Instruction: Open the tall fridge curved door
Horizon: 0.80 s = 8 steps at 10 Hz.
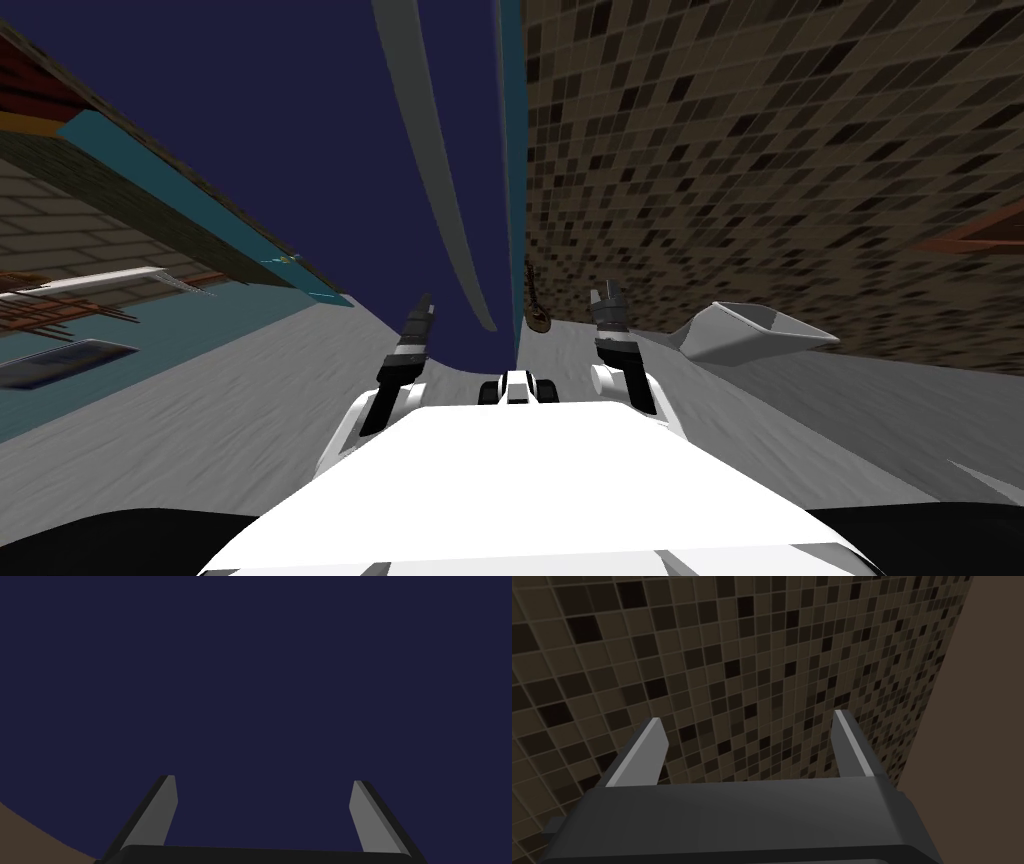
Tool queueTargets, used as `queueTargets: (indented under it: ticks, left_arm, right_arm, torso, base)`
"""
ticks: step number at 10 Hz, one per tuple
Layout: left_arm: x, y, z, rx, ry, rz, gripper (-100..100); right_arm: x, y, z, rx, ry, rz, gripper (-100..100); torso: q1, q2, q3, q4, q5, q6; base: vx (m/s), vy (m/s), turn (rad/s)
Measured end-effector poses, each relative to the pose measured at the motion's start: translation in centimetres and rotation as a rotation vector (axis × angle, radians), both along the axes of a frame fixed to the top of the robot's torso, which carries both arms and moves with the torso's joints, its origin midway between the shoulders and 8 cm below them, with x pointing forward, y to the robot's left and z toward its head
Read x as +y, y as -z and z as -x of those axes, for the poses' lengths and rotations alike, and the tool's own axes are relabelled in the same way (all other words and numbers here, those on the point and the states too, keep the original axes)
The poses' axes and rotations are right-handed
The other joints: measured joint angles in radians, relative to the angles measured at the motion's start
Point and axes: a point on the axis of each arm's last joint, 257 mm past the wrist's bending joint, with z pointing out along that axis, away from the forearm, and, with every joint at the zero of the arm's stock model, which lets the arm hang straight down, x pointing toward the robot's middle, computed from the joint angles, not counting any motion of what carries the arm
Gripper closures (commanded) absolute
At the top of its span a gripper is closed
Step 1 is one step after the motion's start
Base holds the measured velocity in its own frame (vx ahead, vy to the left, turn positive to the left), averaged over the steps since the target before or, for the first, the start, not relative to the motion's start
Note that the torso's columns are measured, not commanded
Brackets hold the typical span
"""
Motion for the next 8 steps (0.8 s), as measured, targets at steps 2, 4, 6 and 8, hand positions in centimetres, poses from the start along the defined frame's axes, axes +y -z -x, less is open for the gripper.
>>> queueTargets:
  ticks: [2, 4, 6, 8]
  left_arm:
    - [0.6, 1.8, -0.3, 0.056, -0.02, -0.071, -100]
    - [1.6, 3.4, -0.1, 0.119, -0.038, -0.156, -100]
    - [2.8, 5.6, -0.1, 0.188, -0.061, -0.246, -100]
    - [4.1, 7.2, -0.1, 0.248, -0.09, -0.329, -100]
  right_arm:
    - [0.0, 0.0, 0.0, 0.0, 0.0, 0.0, 0]
    - [0.0, 0.0, 0.0, 0.0, 0.0, 0.0, 0]
    - [0.0, 0.0, 0.0, 0.0, 0.0, 0.0, 0]
    - [0.0, 0.0, 0.0, 0.0, 0.0, 0.0, 0]
  torso:
    - [-0.001, 0.002, 0.001, 0.001, 0.0, 0.0]
    - [-0.002, 0.003, 0.002, 0.001, -0.001, 0.0]
    - [-0.003, 0.001, 0.001, 0.0, -0.001, 0.0]
    - [-0.01, -0.005, -0.002, -0.004, -0.002, 0.007]
  base:
    - [-0.03, -0.214, -0.007]
    - [-0.042, -0.212, -0.004]
    - [-0.027, -0.251, 0.031]
    - [-0.027, -0.182, -0.034]
